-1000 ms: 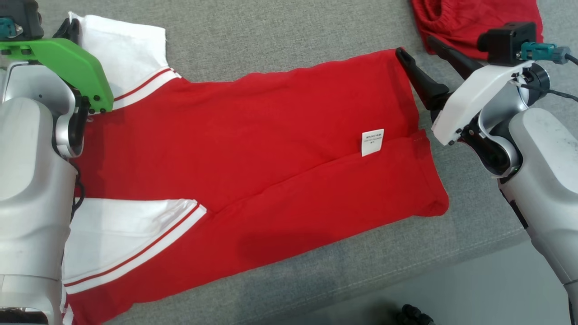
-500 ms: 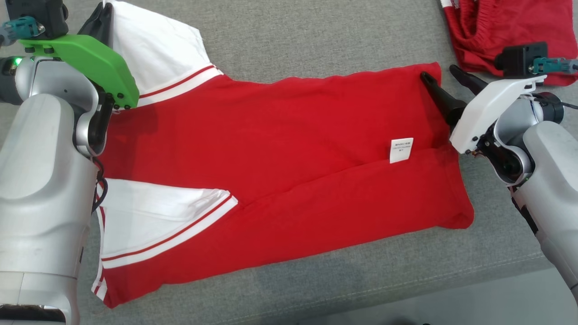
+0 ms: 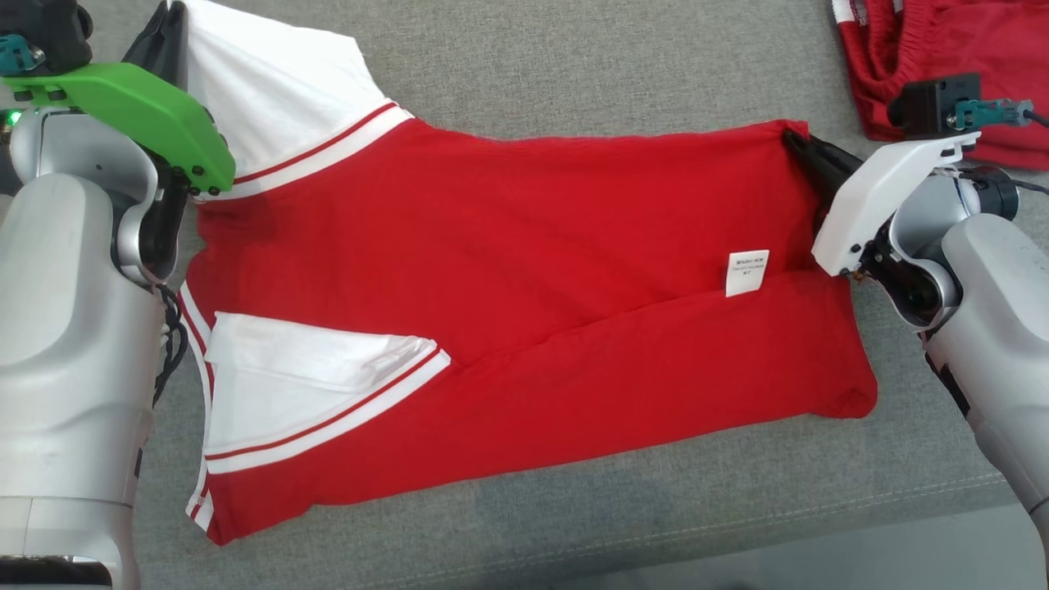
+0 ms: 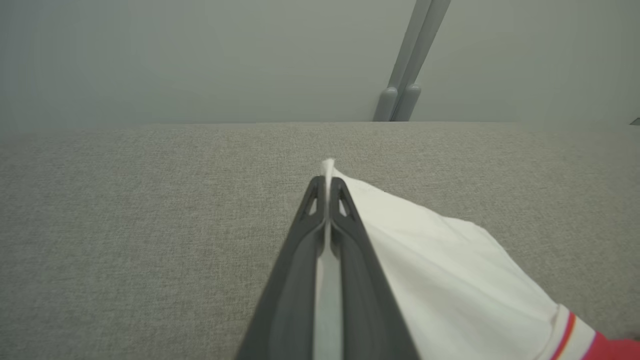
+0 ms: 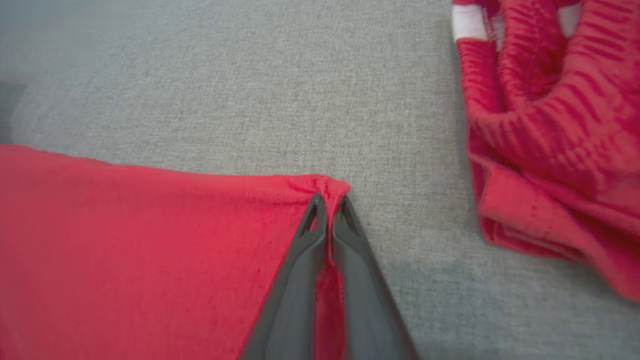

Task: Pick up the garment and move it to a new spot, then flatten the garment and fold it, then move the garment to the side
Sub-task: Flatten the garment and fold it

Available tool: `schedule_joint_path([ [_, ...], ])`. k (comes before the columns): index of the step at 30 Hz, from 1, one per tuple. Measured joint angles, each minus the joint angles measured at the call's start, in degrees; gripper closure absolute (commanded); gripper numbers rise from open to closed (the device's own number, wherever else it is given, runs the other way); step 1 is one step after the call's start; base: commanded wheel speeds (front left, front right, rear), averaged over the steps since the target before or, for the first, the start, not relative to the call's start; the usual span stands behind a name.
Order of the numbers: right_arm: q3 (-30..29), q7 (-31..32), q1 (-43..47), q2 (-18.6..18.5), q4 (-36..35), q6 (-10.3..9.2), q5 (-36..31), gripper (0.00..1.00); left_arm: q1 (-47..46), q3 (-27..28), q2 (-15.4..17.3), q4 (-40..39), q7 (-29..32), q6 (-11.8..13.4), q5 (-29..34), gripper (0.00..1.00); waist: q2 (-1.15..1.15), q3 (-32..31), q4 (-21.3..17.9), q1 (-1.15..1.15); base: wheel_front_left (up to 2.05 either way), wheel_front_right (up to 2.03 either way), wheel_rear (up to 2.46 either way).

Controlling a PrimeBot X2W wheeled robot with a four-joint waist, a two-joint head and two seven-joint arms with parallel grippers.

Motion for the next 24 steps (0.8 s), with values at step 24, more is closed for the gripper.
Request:
schedule_joint_path([
  [24,-0.9,-24.0,8.5,-2.1,-1.1,0.37,-5.1,1.00,21.4,4.9,-3.7,-13.1,-14.5,-4.1,-8.5,1.00,0.00,-6.7,1.8,0.00,0.00,0.00,0.00],
])
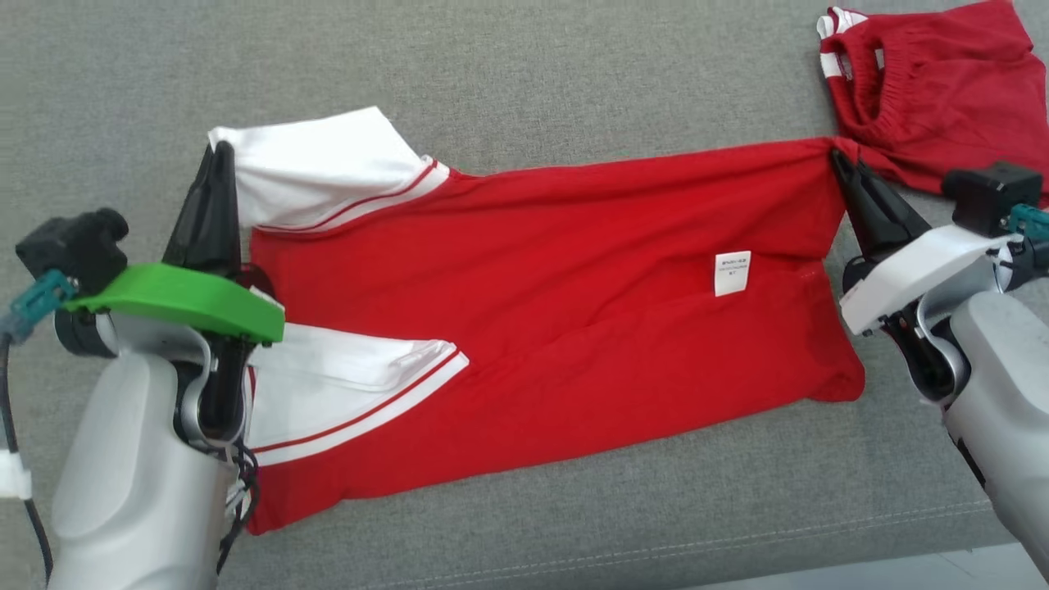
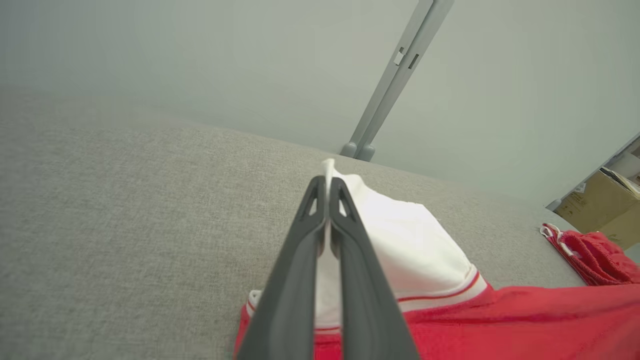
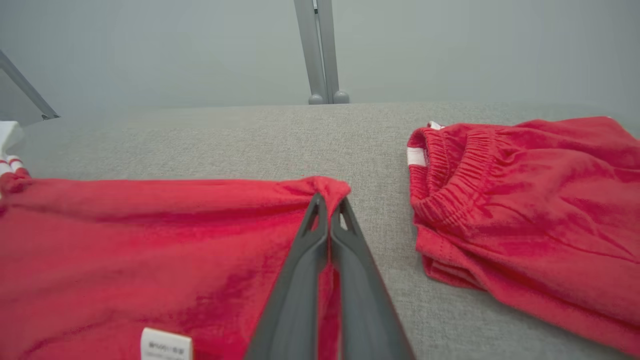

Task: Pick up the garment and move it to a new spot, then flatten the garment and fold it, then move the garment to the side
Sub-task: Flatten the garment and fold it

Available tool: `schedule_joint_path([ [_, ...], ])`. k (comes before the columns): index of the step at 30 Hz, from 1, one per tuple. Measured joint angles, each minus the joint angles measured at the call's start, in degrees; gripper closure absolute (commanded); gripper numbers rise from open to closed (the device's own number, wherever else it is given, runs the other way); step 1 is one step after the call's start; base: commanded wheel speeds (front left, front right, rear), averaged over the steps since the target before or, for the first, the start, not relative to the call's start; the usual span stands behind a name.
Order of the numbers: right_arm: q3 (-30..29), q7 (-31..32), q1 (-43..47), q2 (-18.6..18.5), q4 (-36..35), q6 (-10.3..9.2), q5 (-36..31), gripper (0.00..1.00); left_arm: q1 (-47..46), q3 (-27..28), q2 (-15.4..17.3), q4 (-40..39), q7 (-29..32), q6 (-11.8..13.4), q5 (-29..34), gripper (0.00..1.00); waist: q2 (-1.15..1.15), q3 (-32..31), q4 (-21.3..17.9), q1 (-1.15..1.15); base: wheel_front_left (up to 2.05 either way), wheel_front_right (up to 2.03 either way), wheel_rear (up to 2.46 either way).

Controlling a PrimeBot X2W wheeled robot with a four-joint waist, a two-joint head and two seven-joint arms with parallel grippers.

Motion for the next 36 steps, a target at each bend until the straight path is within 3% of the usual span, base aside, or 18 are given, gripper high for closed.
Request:
schedule_joint_path([
  [8,-2.6,0.8,8.5,0.0,-2.9,-1.25,-0.9,1.00,12.4,1.6,-0.1,-7.3,-1.2,0.4,-2.2,1.00,0.00,-4.5,2.2,0.00,0.00,0.00,0.00],
  [18,-7.9,0.8,16.7,-1.5,-10.1,-2.47,-3.9,1.00,27.7,-0.5,-1.3,-15.3,3.1,1.5,-5.4,1.00,0.00,-8.0,5.1,0.00,0.00,0.00,0.00],
  [30,-4.3,0.8,23.3,-1.9,-11.9,-2.34,-11.9,1.00,36.1,-0.1,-1.3,-19.1,5.9,3.1,-7.8,1.00,0.00,-8.5,5.7,0.00,0.00,0.00,0.00],
  [36,-2.9,0.8,23.8,-4.6,-12.6,-2.16,-17.9,0.97,37.3,-0.8,-1.1,-21.0,7.1,3.1,-7.9,1.00,0.00,-8.4,4.4,0.00,0.00,0.00,0.00],
])
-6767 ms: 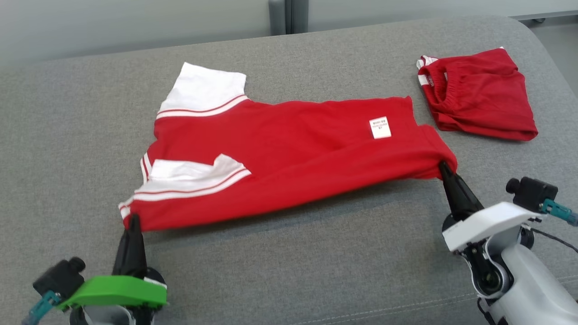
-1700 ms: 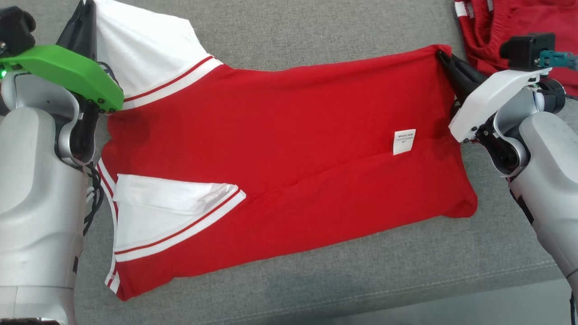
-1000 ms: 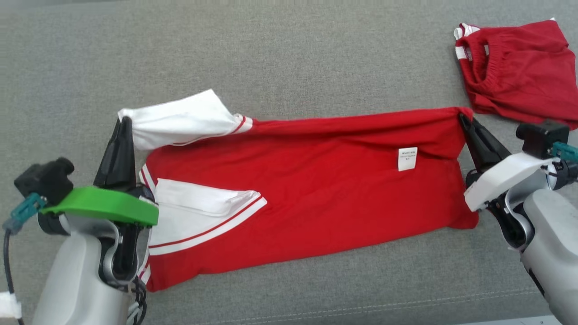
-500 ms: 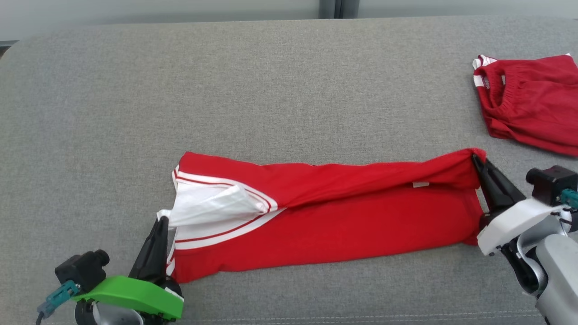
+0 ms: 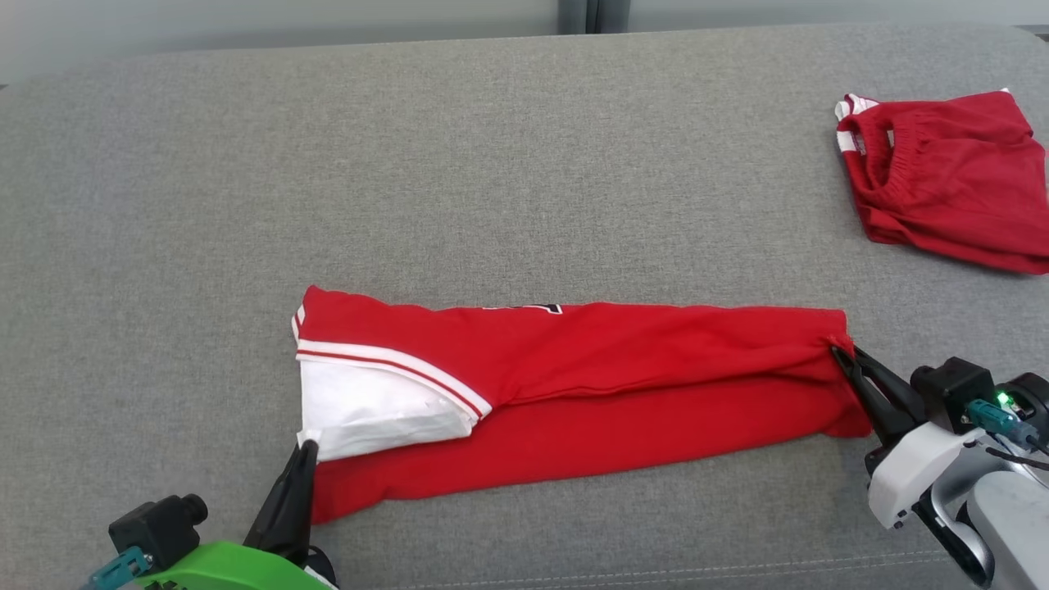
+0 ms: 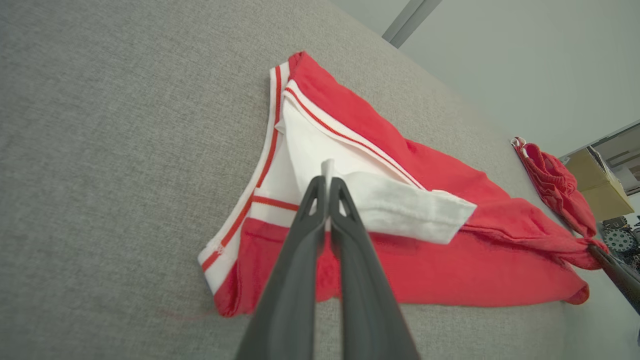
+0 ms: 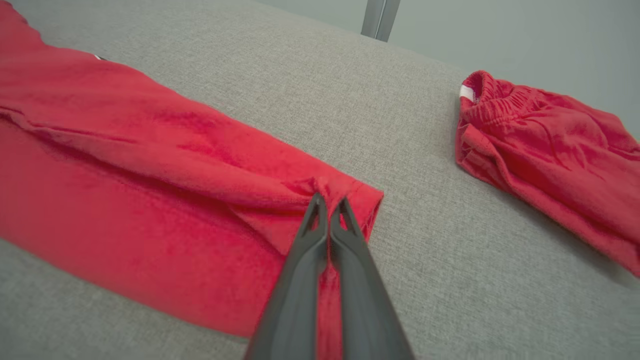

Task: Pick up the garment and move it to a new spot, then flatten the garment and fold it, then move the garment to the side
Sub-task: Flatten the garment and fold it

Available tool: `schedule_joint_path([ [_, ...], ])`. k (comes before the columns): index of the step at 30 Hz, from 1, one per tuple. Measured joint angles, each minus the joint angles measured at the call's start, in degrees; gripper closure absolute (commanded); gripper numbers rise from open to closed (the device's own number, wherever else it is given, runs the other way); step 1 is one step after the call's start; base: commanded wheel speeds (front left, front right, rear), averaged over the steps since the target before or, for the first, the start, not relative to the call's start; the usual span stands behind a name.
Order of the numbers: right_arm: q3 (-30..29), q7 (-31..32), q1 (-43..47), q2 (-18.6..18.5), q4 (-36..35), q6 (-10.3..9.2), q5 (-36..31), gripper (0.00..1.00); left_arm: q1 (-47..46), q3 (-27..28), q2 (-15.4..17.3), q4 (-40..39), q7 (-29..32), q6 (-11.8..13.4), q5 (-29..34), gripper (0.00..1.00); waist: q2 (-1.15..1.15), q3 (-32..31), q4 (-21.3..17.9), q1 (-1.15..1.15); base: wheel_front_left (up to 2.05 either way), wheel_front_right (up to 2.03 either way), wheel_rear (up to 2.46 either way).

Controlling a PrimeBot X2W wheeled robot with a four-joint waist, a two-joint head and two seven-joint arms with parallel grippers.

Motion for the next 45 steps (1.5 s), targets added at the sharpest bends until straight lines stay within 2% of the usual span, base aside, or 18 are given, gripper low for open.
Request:
schedule_joint_path([
  [1,0.2,0.0,0.1,-0.4,0.0,0.00,-0.5,0.89,0.0,-0.2,0.2,-0.3,0.3,0.0,0.0,1.00,0.00,0.0,-0.2,0.00,0.00,0.00,0.00],
  [2,0.2,0.0,0.4,-0.6,0.0,0.00,-0.9,0.86,0.1,-0.3,0.4,-0.6,0.5,0.1,0.0,1.00,0.00,0.0,-0.3,0.00,0.00,0.00,0.00],
  [3,0.4,0.0,0.9,-0.7,-0.1,0.00,-1.3,0.71,0.2,-0.4,0.6,-1.2,0.5,0.3,0.0,0.79,0.00,-0.1,-0.5,0.00,0.00,0.00,0.00],
  [4,0.5,0.0,1.3,-0.7,-0.1,0.00,-2.0,0.66,0.3,-0.4,0.9,-1.6,0.5,0.3,0.0,0.65,0.00,-0.1,-0.7,0.00,0.00,0.00,0.00],
  [5,0.6,0.0,1.7,-0.8,-0.2,0.00,-2.5,0.64,0.4,-0.3,1.0,-2.0,0.5,0.5,0.0,0.55,0.00,-0.2,-0.8,0.00,0.00,0.00,0.00],
  [6,1.0,0.0,2.1,-0.9,-0.4,0.04,-3.2,0.58,0.6,-0.2,1.1,-2.5,0.5,0.5,0.0,0.29,0.00,-0.2,-1.0,0.00,0.00,0.00,0.00],
  [7,1.5,0.0,2.3,-1.2,-0.6,0.04,-3.9,0.55,0.7,0.1,1.2,-3.0,0.5,0.5,0.0,0.13,0.00,-0.2,-1.1,0.00,0.00,0.00,0.00],
  [8,1.8,0.0,2.3,-1.4,-1.1,0.05,-4.7,0.33,1.0,0.4,1.3,-3.4,0.5,0.5,0.0,0.00,0.00,-0.3,-1.3,0.00,0.00,0.00,0.00],
  [9,2.0,0.0,2.3,-1.7,-1.4,0.05,-5.4,0.14,1.2,0.6,1.5,-3.7,0.5,0.7,0.0,0.00,0.00,-0.3,-1.4,0.00,0.00,0.00,0.00],
  [10,2.1,0.0,2.3,-1.9,-1.6,0.05,-6.2,0.00,1.3,0.8,1.6,-3.9,0.5,1.1,0.1,0.00,0.00,-0.4,-1.5,0.00,0.00,0.00,0.00],
  [17,3.4,0.0,3.7,-2.5,-3.2,0.05,-9.7,0.00,2.3,2.9,3.1,-7.9,0.5,2.6,0.6,0.00,0.00,-0.7,-2.7,0.00,0.00,0.00,0.00],
  [27,2.0,0.0,6.4,-4.2,-2.4,0.47,-9.3,0.00,2.3,4.2,2.7,-12.6,-0.9,3.5,1.5,0.00,0.00,-1.2,-5.5,0.00,0.00,0.00,0.00],
  [31,-3.9,0.0,6.6,-1.7,-3.3,-0.32,-2.9,0.00,2.2,3.3,2.4,-13.5,-1.6,3.5,1.7,0.00,0.00,-1.6,-6.7,0.00,0.00,0.00,0.00],
  [35,-7.2,0.0,6.3,1.5,-4.2,-0.22,1.7,0.00,1.9,0.7,1.3,-14.3,-2.1,3.5,2.7,0.00,0.00,-2.1,-7.6,0.00,0.00,0.00,0.00],
  [41,-9.2,0.0,3.7,4.0,-3.4,0.59,6.9,0.00,0.7,-2.9,0.9,-14.3,-1.6,3.4,3.8,0.00,0.00,-2.4,-7.5,0.00,0.00,0.00,0.00],
  [45,-9.9,0.7,1.4,5.6,0.7,1.07,11.4,0.00,0.2,-4.5,0.6,-14.1,-1.5,3.2,4.6,0.00,0.00,-2.5,-6.0,0.00,0.00,0.00,0.00],
])
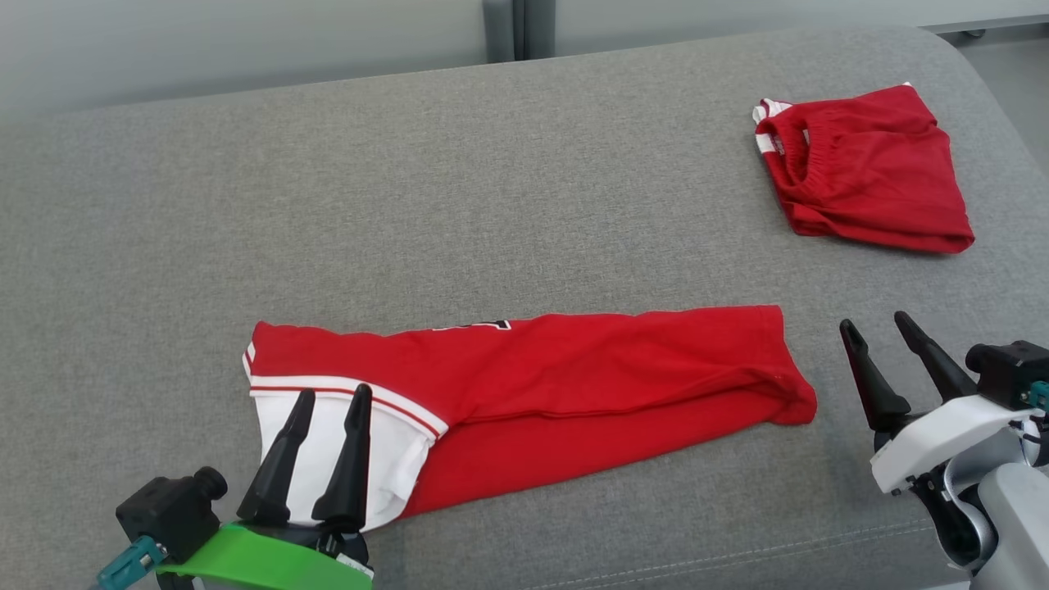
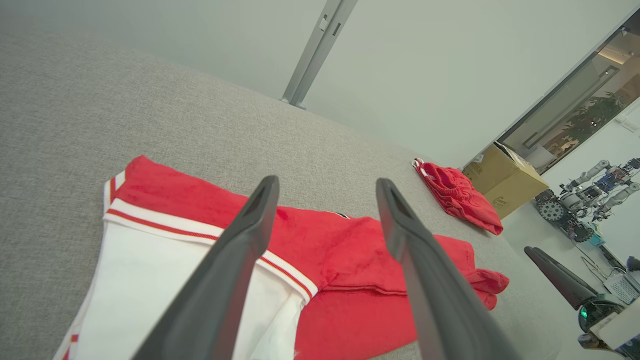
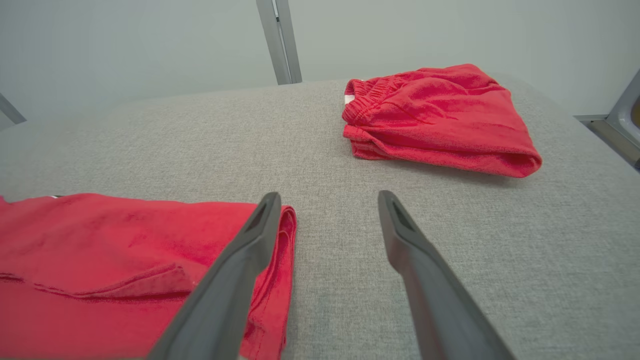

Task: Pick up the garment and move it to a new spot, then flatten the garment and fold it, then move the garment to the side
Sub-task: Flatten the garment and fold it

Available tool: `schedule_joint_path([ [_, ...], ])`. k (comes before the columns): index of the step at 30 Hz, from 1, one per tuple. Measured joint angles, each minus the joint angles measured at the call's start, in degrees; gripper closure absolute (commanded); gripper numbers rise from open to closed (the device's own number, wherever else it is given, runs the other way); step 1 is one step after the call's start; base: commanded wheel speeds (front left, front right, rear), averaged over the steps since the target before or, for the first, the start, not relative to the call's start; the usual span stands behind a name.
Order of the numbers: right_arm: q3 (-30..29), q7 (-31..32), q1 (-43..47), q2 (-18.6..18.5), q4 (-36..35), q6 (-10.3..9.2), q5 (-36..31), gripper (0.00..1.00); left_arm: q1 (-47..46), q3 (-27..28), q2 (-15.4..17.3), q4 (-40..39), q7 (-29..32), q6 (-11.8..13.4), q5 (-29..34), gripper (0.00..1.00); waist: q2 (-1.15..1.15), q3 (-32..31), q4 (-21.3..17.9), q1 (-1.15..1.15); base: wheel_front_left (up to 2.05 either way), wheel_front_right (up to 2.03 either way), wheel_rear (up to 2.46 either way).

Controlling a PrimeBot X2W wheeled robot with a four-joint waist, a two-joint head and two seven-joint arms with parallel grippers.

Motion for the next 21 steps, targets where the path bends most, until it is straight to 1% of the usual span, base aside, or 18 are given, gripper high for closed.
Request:
schedule_joint_path([
  [5,0.0,4.0,-2.5,1.9,3.8,0.12,3.1,0.00,-0.1,-0.3,-0.4,0.5,0.0,0.0,0.2,0.00,0.00,0.1,1.8,0.00,0.00,0.00,0.00],
  [13,2.1,8.3,-4.1,2.8,8.6,0.51,3.8,0.00,-0.3,-0.2,-1.0,1.1,-0.1,0.3,0.4,0.00,0.00,0.5,4.8,0.00,0.00,0.00,0.00],
  [16,3.0,9.3,-4.1,3.0,10.0,0.52,3.8,0.00,-0.3,0.3,-1.0,1.2,-0.7,0.8,0.4,0.00,0.00,0.7,5.2,0.00,0.00,0.00,0.00],
  [21,3.5,9.8,-4.0,2.6,10.9,0.66,4.3,0.00,-0.3,0.6,-1.0,1.2,-1.1,0.9,0.4,0.00,0.00,0.8,5.0,0.00,0.00,0.00,0.00],
])
